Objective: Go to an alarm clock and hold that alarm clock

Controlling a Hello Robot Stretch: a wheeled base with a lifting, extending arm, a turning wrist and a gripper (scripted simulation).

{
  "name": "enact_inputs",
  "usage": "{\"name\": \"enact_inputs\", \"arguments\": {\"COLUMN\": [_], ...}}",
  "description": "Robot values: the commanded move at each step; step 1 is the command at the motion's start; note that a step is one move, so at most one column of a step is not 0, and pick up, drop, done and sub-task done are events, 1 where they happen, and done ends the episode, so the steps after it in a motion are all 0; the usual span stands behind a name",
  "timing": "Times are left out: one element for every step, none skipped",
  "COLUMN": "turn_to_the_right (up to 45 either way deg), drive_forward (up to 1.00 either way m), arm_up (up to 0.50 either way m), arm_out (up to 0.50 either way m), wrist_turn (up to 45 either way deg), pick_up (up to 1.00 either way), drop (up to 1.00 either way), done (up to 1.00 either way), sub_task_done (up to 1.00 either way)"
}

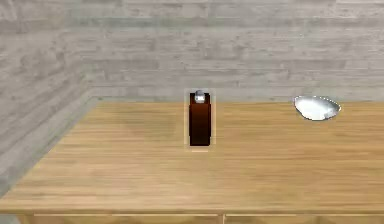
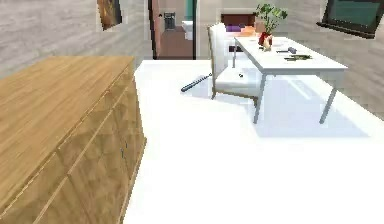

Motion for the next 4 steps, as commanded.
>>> {"name": "enact_inputs", "arguments": {"turn_to_the_right": [-45.0, -45.0, -45.0, -42.0], "drive_forward": [0.0, 0.0, 0.0, 0.0], "arm_up": [0.0, 0.0, 0.0, 0.0], "arm_out": [0.0, 0.0, 0.0, 0.0], "wrist_turn": [0.0, 0.0, 0.0, 0.0], "pick_up": [0.0, 0.0, 0.0, 0.0], "drop": [0.0, 0.0, 0.0, 0.0], "done": [0.0, 0.0, 0.0, 0.0], "sub_task_done": [0.0, 0.0, 0.0, 0.0]}}
